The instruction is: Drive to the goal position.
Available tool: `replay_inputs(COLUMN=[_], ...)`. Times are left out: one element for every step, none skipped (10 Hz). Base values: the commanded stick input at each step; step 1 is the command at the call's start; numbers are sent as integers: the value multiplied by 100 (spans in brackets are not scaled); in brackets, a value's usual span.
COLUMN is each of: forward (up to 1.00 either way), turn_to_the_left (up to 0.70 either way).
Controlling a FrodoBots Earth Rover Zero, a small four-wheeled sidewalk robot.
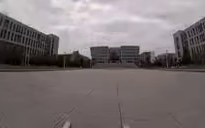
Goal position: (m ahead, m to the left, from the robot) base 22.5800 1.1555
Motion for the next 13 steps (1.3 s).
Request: replay_inputs(forward=[70,70,70,70,70,70,70,70,70,70,70,70,70], turn_to_the_left=[2,2,2,2,2,0,-31,-33,-20,-1,0,0,0])
